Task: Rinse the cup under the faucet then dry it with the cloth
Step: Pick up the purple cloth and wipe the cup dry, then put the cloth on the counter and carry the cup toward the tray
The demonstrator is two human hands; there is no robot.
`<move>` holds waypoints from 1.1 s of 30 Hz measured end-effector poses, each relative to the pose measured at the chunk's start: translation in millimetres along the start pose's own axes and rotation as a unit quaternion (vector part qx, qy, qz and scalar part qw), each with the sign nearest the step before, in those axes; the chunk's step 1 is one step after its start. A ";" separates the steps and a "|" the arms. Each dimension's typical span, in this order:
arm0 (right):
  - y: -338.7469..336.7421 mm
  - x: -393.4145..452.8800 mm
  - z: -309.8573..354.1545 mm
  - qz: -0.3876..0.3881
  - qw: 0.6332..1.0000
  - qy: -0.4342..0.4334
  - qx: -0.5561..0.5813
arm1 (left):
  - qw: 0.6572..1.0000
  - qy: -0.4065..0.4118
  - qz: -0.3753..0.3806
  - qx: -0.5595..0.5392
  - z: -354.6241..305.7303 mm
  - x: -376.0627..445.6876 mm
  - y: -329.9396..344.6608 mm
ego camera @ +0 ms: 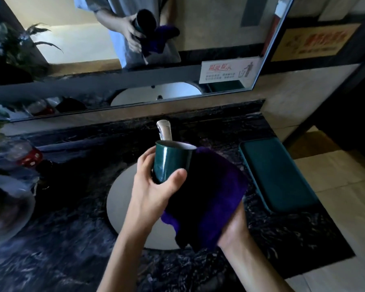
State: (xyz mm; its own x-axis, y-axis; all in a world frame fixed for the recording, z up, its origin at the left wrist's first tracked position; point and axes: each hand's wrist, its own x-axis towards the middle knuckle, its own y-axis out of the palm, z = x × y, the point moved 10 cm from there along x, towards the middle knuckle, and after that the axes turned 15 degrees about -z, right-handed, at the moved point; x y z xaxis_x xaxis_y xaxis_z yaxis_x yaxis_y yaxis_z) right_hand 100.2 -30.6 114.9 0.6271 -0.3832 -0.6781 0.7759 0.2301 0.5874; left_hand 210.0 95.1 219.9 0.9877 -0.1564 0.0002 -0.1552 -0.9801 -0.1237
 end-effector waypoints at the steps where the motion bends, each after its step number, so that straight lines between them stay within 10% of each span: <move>1: -20.3 -3.3 22.7 -0.081 0.989 -0.105 -0.063 | 1.000 -0.017 -0.001 -0.022 4.3 -4.8 -1.2; 8: -27.1 -36.2 6.7 0.123 0.988 0.041 0.079 | 0.984 -0.111 -0.044 -0.132 48.1 -40.3 0.3; 20: -173.8 -44.8 87.3 -0.093 0.981 -0.102 -0.136 | 0.960 -0.233 -0.069 -0.141 121.1 -142.5 36.5; 23: -158.5 -35.3 76.2 0.031 0.823 -0.254 -0.507 | 0.948 -0.259 -0.108 -0.152 135.6 -159.8 35.9; 26: -195.7 -9.1 -9.3 0.180 0.401 -0.339 -0.832 | 0.942 -0.267 -0.133 -0.155 146.8 -175.6 31.5; 27: -212.4 -2.1 -25.9 0.185 0.334 -0.340 -0.860 | 0.940 -0.270 -0.140 -0.153 150.0 -180.7 28.6; 33: -203.7 -2.6 -23.6 0.103 0.301 -0.408 -0.856 | 0.937 -0.268 -0.181 -0.132 162.8 -198.6 3.5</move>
State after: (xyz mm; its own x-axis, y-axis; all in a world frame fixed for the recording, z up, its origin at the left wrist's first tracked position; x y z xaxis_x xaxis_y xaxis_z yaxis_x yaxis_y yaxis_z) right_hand -57.8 -55.4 -13.4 0.9900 -0.1353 0.0400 0.0643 0.1805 -0.9815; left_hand 16.5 142.7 57.9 0.8336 0.2062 -0.5124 0.2622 -0.9642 0.0385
